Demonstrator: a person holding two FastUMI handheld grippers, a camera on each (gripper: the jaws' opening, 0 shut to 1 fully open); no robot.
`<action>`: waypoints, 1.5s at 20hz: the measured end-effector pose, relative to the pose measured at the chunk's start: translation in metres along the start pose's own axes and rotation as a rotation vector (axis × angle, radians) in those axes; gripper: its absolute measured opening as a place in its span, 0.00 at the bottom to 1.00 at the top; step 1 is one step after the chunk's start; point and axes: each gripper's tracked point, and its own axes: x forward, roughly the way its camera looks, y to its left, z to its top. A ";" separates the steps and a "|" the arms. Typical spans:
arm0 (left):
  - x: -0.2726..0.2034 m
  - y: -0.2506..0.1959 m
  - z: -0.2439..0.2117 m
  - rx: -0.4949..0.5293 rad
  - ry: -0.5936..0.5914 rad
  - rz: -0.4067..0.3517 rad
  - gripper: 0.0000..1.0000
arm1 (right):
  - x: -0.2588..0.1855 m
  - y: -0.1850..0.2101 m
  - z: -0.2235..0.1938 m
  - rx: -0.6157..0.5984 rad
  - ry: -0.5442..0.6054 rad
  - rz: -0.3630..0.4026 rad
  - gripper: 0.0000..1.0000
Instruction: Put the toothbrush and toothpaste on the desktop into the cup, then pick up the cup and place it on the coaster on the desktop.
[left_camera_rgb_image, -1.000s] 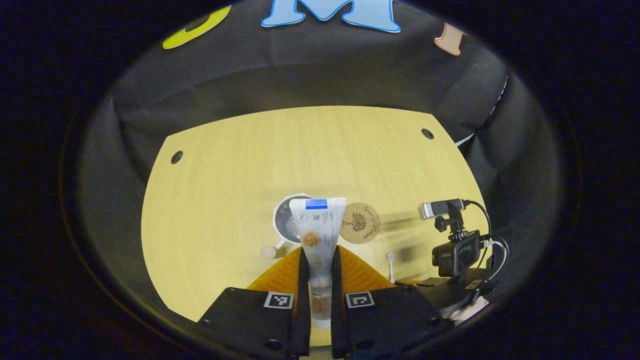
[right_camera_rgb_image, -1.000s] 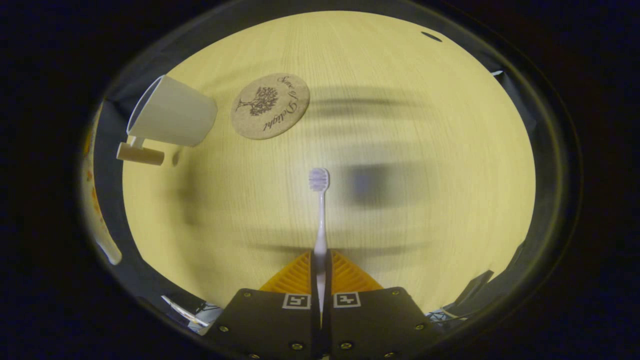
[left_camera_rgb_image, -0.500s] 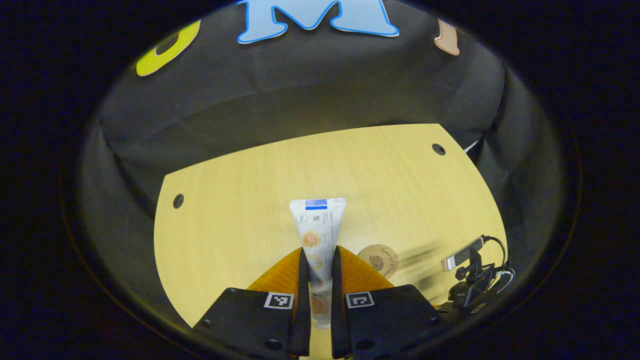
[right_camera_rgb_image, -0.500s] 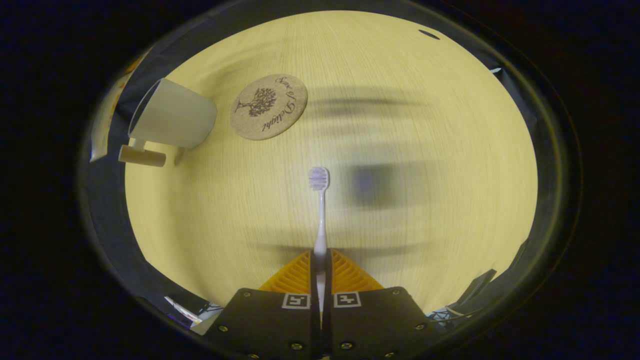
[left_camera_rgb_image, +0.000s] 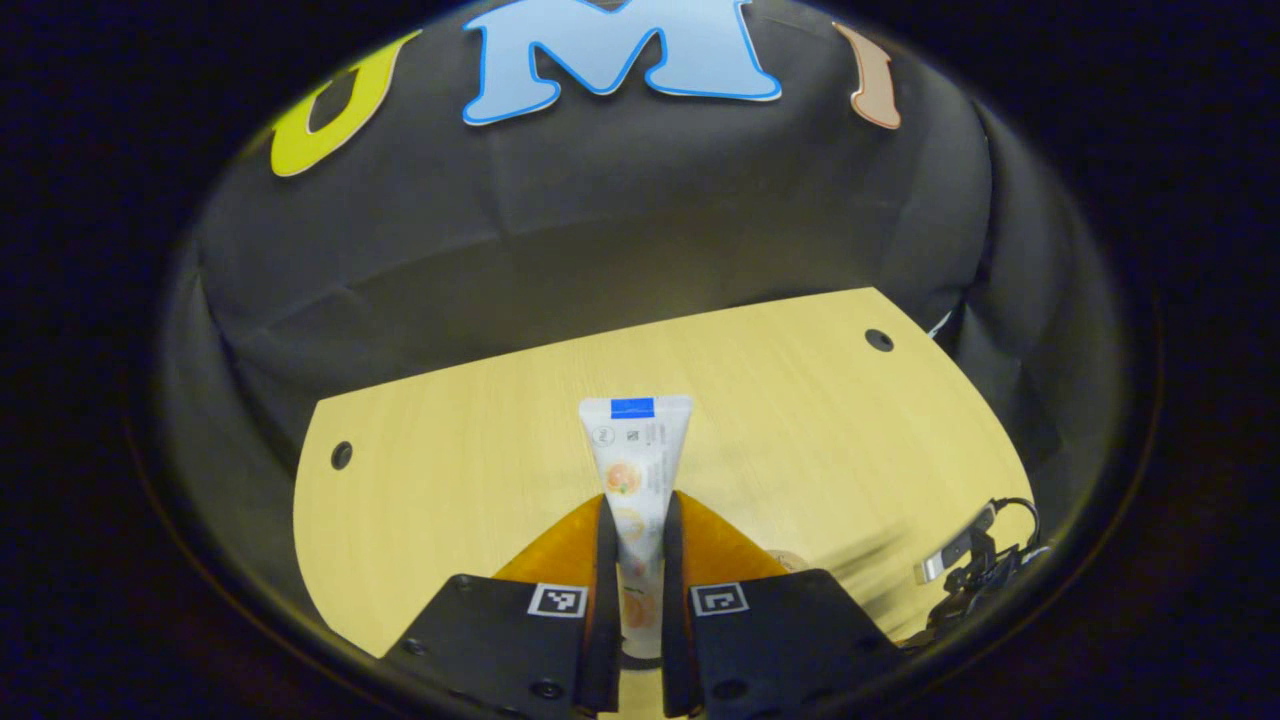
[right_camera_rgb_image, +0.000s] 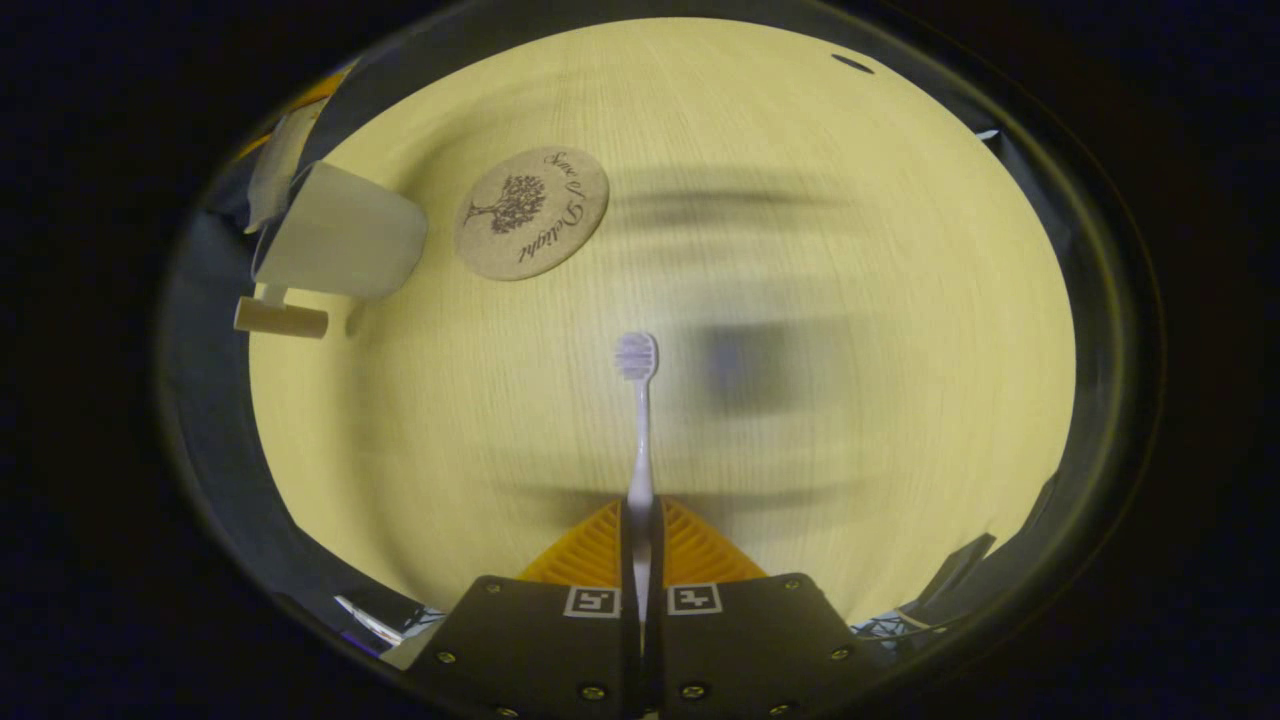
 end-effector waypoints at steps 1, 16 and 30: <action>-0.001 0.003 -0.001 -0.011 -0.011 0.002 0.24 | 0.000 0.000 0.001 0.001 0.002 0.001 0.02; -0.020 0.011 -0.007 -0.045 -0.109 -0.010 0.96 | 0.001 0.001 -0.001 0.010 -0.033 -0.016 0.02; -0.073 0.041 0.005 -0.036 -0.205 0.029 0.96 | -0.125 0.081 0.154 0.136 -0.524 0.189 0.01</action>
